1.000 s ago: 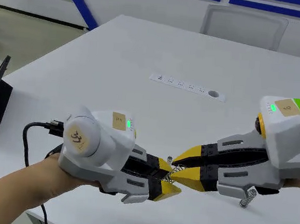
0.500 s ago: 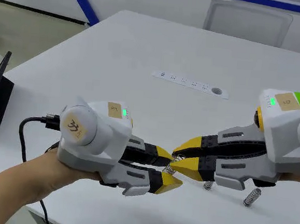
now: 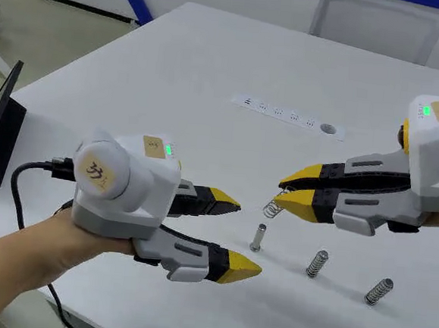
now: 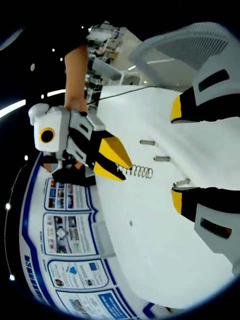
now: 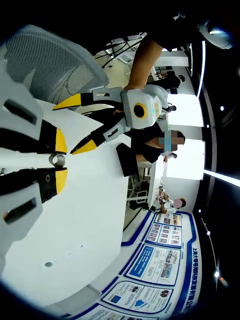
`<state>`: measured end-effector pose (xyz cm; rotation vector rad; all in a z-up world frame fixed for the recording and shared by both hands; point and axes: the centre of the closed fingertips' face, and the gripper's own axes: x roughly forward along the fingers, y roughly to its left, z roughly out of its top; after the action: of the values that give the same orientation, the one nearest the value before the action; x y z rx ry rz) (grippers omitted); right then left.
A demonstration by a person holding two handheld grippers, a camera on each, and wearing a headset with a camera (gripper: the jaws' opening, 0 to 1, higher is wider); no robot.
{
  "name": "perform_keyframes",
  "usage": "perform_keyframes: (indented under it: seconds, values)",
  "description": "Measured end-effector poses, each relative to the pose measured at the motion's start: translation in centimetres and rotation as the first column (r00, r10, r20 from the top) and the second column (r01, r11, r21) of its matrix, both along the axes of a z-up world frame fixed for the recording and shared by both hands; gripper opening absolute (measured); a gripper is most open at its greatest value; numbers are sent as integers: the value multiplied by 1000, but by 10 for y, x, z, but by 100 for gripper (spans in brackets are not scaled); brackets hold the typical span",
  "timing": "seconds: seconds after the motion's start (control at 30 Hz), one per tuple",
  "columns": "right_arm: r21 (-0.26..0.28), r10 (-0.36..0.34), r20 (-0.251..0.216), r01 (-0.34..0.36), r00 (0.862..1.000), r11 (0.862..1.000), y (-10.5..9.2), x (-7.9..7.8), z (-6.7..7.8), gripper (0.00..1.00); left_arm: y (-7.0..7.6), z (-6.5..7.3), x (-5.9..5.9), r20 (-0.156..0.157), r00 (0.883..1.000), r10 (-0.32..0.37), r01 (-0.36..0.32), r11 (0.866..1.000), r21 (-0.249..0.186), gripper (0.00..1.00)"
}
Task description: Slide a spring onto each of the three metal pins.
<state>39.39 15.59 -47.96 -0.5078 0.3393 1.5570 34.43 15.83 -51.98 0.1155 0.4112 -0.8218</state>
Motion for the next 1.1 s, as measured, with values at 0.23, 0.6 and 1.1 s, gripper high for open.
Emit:
perform_keyframes:
  seconds: [0.23, 0.6, 1.1]
  values:
    - [-85, -51, -5, 50, 999, 995, 10, 21, -35, 10, 16, -3, 2, -9, 999, 53, -53, 998, -19, 58]
    - [-183, -83, -42, 74, 996, 980, 16, 29, -71, 10, 29, -12, 1, -32, 995, 92, -92, 995, -31, 60]
    - [-227, -100, -51, 86, 994, 970, 12, 34, -90, 10, 32, -16, 1, -50, 994, 102, -104, 994, -42, 60]
